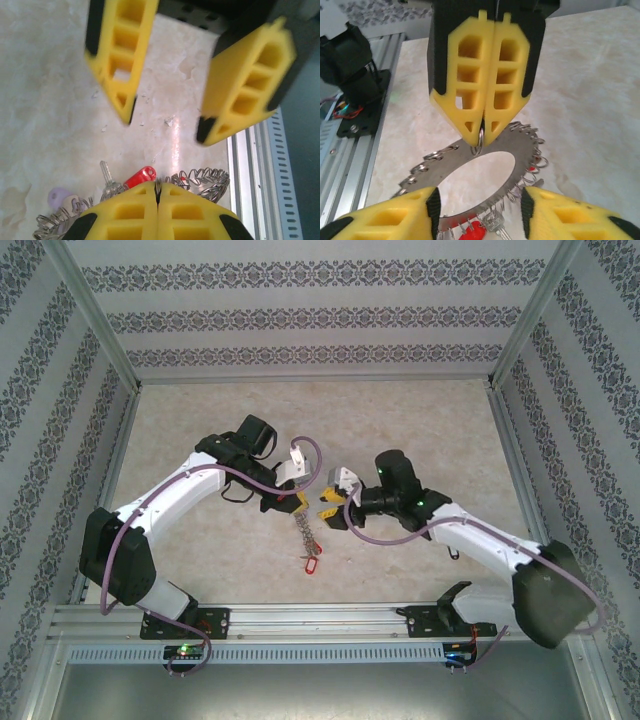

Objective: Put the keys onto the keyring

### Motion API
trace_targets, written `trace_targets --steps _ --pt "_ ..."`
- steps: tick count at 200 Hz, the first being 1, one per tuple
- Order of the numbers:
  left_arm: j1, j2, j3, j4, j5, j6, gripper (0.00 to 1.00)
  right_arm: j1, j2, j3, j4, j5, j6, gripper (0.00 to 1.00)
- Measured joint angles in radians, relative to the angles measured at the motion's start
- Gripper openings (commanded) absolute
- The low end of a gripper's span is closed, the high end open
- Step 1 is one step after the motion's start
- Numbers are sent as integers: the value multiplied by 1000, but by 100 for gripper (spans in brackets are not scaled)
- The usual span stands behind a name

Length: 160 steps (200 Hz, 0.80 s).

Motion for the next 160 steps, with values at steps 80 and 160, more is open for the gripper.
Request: trace_targets --steps 80,160 --pt "0 8 57 17 -48 -156 0 183 -28 -39 53 308 188 46" --pt "0 53 60 32 -56 -233 0 224 87 -35 103 478 169 5"
